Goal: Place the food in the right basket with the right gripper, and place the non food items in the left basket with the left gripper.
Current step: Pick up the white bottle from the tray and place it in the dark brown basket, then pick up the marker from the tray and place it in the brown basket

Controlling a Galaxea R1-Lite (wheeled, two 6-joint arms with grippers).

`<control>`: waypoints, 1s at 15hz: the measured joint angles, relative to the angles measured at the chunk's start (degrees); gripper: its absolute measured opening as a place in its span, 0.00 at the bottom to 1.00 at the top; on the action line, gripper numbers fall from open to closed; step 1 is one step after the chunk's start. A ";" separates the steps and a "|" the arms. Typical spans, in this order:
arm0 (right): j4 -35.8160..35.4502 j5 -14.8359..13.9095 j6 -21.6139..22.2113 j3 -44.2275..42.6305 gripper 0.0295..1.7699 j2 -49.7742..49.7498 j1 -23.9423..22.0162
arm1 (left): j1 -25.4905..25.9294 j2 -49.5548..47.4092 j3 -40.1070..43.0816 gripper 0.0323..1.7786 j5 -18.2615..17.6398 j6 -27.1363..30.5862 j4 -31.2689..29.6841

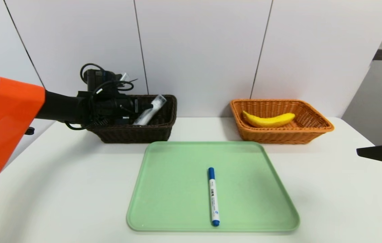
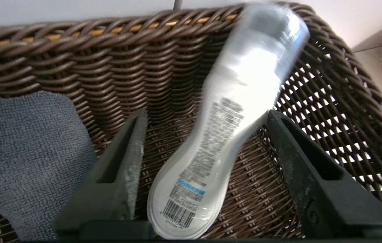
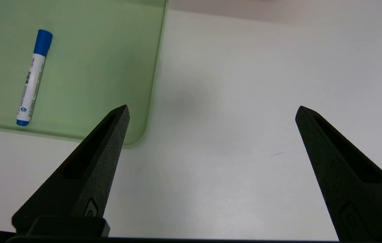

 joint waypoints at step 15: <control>0.11 -0.24 0.11 0.06 0.96 -0.56 -0.02 | -28.88 -28.98 -5.95 0.92 6.30 -16.26 53.36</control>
